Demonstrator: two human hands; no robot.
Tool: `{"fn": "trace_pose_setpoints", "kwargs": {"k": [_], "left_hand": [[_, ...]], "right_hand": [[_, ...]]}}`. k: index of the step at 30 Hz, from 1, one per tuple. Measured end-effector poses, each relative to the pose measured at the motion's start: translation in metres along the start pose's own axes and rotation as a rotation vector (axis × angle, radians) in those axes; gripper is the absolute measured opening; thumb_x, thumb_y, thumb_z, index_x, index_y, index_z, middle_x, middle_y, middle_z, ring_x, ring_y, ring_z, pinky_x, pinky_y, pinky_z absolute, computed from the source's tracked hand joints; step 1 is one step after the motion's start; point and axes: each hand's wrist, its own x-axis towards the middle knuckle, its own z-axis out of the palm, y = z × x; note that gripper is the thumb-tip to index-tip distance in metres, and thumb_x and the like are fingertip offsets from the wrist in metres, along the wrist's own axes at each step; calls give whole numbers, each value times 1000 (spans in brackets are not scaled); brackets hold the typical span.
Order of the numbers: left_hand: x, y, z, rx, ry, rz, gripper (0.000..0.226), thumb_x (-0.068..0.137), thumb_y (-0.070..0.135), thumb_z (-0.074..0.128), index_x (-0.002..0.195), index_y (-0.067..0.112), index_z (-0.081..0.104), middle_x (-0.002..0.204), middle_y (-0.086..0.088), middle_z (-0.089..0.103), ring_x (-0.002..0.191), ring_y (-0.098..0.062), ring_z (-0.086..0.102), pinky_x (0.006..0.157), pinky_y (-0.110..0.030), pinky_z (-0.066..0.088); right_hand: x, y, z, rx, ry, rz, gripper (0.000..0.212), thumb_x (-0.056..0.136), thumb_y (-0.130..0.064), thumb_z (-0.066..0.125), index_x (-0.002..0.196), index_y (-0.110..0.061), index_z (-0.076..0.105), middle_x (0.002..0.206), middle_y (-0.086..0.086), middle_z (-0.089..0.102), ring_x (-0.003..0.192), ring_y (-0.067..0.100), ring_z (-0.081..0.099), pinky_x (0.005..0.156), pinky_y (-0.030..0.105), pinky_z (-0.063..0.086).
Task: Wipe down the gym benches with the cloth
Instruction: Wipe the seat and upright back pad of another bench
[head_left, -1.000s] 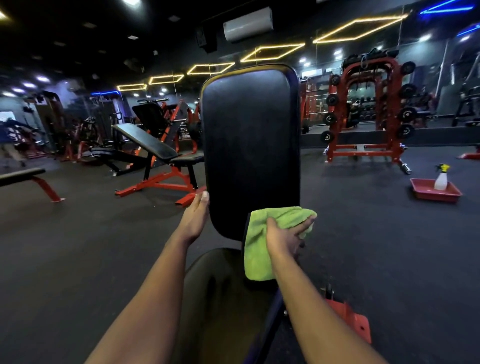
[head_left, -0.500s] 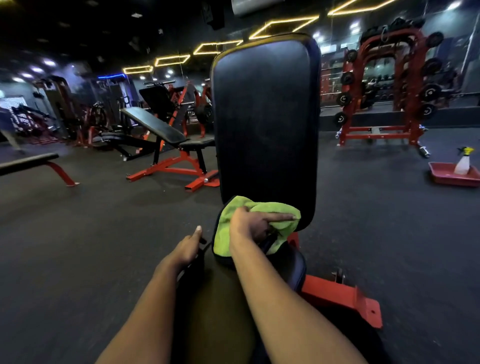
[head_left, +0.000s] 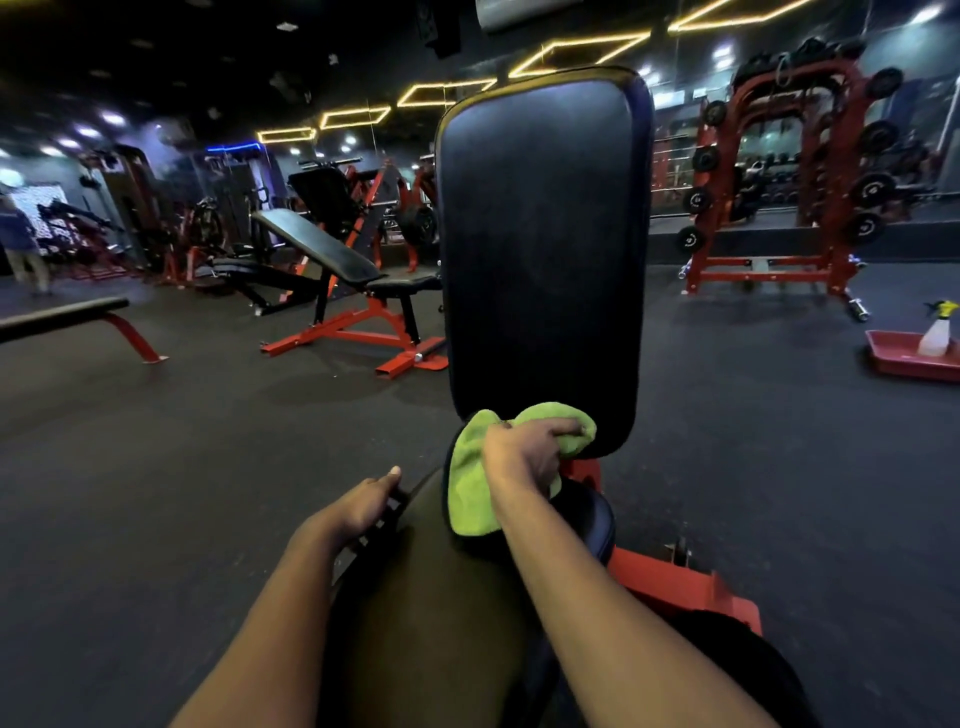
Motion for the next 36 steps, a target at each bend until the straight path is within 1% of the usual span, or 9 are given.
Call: {"fn": "trace_pose_setpoints", "kwargs": {"k": [3, 8, 13, 19, 22, 27, 30, 33, 36], "left_hand": [[-17, 0, 1, 13, 5, 6, 58, 104, 53, 17, 124, 17, 57, 117, -11, 57, 82, -24, 56, 75, -36, 43], [-36, 3, 4, -72, 265, 207, 56, 103, 53, 23, 121, 16, 62, 109, -13, 67, 84, -24, 63, 60, -29, 45], [-25, 46, -16, -229, 454, 544, 33, 105, 34, 36, 132, 24, 54, 116, -9, 65, 90, -15, 63, 64, -23, 44], [3, 80, -49, -232, 454, 650, 28, 102, 22, 44, 118, 31, 65, 109, 5, 71, 95, -6, 65, 80, -26, 51], [-9, 94, -71, -266, 448, 623, 29, 97, 32, 44, 109, 24, 69, 100, 6, 72, 90, -8, 64, 82, -30, 50], [-67, 140, -117, -248, 467, 498, 40, 98, 40, 51, 72, 10, 50, 64, 9, 47, 61, -7, 43, 55, -23, 37], [-116, 184, -152, -238, 361, 430, 38, 83, 54, 62, 81, 16, 58, 71, 6, 56, 63, -7, 51, 52, -18, 41], [-165, 230, -190, -78, 255, 334, 38, 77, 46, 77, 103, 23, 59, 91, -1, 66, 74, -11, 62, 54, -25, 51], [-208, 275, -228, 83, 220, 296, 41, 76, 38, 81, 106, 23, 57, 95, 1, 66, 84, -16, 62, 67, -30, 51]], "right_hand": [[-3, 3, -31, -159, 19, -222, 75, 90, -26, 60, 153, -24, 18, 119, 16, 65, 108, 40, 63, 89, 44, 51], [-10, -7, -57, -175, -244, -493, 71, 84, -22, 54, 144, -54, 33, 110, 6, 65, 97, 30, 64, 90, 42, 55], [10, -40, -42, -154, -398, -588, 74, 74, -23, 51, 138, -56, 36, 111, 4, 66, 96, 27, 65, 88, 41, 55], [41, -73, 13, -66, -619, -657, 71, 74, -14, 61, 135, -47, 47, 105, 5, 69, 92, 22, 65, 83, 35, 54], [39, -98, 25, -35, -688, -619, 71, 78, -11, 62, 138, -44, 43, 109, 4, 66, 94, 21, 62, 79, 30, 47], [20, -162, 15, 46, -758, -527, 71, 84, -12, 65, 143, -34, 32, 121, -1, 58, 104, 20, 57, 82, 29, 40], [1, -219, -8, 75, -782, -492, 78, 86, -12, 66, 149, -29, 24, 124, -7, 47, 110, 18, 52, 85, 24, 36], [-25, -279, -40, 93, -809, -434, 82, 87, -5, 66, 153, -21, 19, 131, -5, 41, 114, 13, 45, 83, 15, 31], [-45, -329, -70, 136, -806, -337, 87, 84, -12, 71, 152, -23, 19, 139, 2, 46, 122, 18, 49, 100, 24, 37]]}}
